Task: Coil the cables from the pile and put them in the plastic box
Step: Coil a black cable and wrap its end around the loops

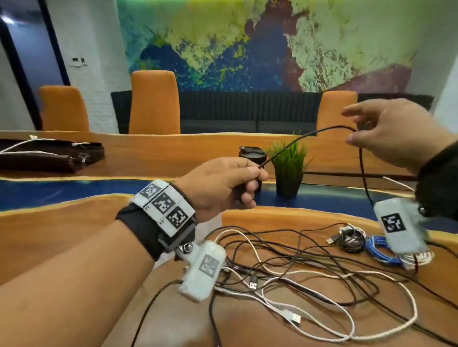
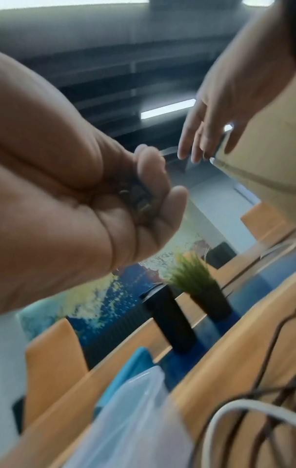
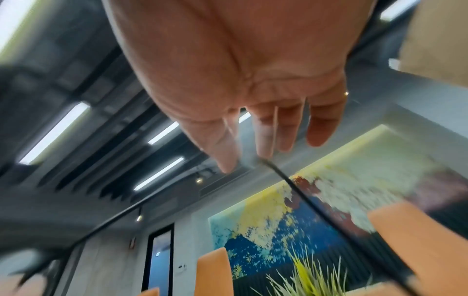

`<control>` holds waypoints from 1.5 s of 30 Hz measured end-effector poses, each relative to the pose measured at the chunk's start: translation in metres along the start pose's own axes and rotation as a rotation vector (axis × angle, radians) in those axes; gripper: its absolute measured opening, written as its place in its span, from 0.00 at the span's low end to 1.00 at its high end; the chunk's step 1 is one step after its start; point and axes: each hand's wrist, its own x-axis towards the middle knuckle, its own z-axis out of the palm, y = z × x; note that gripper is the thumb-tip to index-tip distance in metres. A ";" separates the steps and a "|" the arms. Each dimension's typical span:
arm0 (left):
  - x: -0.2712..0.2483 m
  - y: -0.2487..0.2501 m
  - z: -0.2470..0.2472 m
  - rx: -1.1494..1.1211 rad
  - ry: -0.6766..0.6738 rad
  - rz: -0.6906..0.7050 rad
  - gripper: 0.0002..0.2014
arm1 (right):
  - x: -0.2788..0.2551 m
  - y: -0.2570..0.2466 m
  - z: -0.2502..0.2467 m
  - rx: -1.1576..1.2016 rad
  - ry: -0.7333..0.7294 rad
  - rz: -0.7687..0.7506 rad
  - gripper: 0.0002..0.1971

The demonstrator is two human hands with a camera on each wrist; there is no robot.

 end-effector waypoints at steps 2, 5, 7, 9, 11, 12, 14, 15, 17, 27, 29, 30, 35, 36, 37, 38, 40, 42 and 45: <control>0.004 0.002 0.008 -0.137 -0.009 -0.035 0.12 | -0.016 -0.019 0.005 -0.107 -0.038 -0.165 0.30; 0.011 0.008 0.020 -0.272 -0.087 -0.062 0.13 | -0.032 -0.042 0.026 0.010 -0.104 -0.391 0.27; 0.014 0.008 0.024 -0.366 -0.138 -0.056 0.14 | -0.031 -0.041 0.042 0.132 -0.147 -0.414 0.17; 0.016 0.006 0.023 -0.503 -0.166 -0.028 0.14 | -0.026 -0.033 0.049 0.386 -0.187 -0.357 0.09; 0.017 0.002 0.019 -0.661 -0.168 0.000 0.14 | -0.021 -0.023 0.048 0.639 -0.188 -0.246 0.08; 0.017 -0.002 0.017 -0.728 -0.158 0.015 0.13 | -0.020 -0.019 0.047 0.721 -0.177 -0.198 0.08; 0.019 -0.007 0.014 -0.802 -0.131 0.056 0.13 | -0.016 -0.015 0.048 0.798 -0.140 -0.139 0.08; 0.019 -0.009 0.013 -0.821 -0.124 0.077 0.12 | -0.013 -0.015 0.051 0.804 -0.120 -0.121 0.08; 0.022 -0.009 0.013 -0.851 -0.113 0.115 0.12 | -0.010 -0.018 0.059 0.778 -0.099 -0.086 0.09; 0.029 0.000 0.014 -0.221 0.101 0.440 0.10 | -0.034 -0.049 0.056 0.099 -0.365 -0.404 0.09; 0.032 -0.003 0.010 0.127 0.164 0.511 0.09 | -0.034 -0.054 0.042 0.004 -0.308 -0.448 0.09; 0.033 -0.004 0.008 0.266 0.161 0.538 0.09 | -0.033 -0.056 0.036 -0.003 -0.264 -0.470 0.08; 0.027 -0.003 0.000 0.479 0.117 0.572 0.08 | -0.018 -0.062 0.022 0.118 -0.012 -0.599 0.03; 0.026 -0.002 -0.001 0.436 0.100 0.575 0.08 | -0.014 -0.062 0.020 0.138 0.016 -0.604 0.01; 0.025 -0.002 0.000 0.395 0.078 0.571 0.09 | -0.011 -0.063 0.018 0.160 0.031 -0.602 0.01; 0.025 -0.002 0.001 0.348 0.052 0.559 0.10 | -0.009 -0.065 0.017 0.180 0.035 -0.597 0.01; 0.026 -0.004 0.003 0.171 -0.022 0.513 0.11 | -0.004 -0.065 0.018 0.223 0.045 -0.574 0.02; 0.027 -0.005 0.004 -0.139 -0.109 0.453 0.13 | 0.004 -0.062 0.025 0.316 0.090 -0.488 0.04; 0.025 0.001 0.006 -0.529 -0.174 0.411 0.13 | 0.008 -0.055 0.044 0.424 0.075 -0.313 0.08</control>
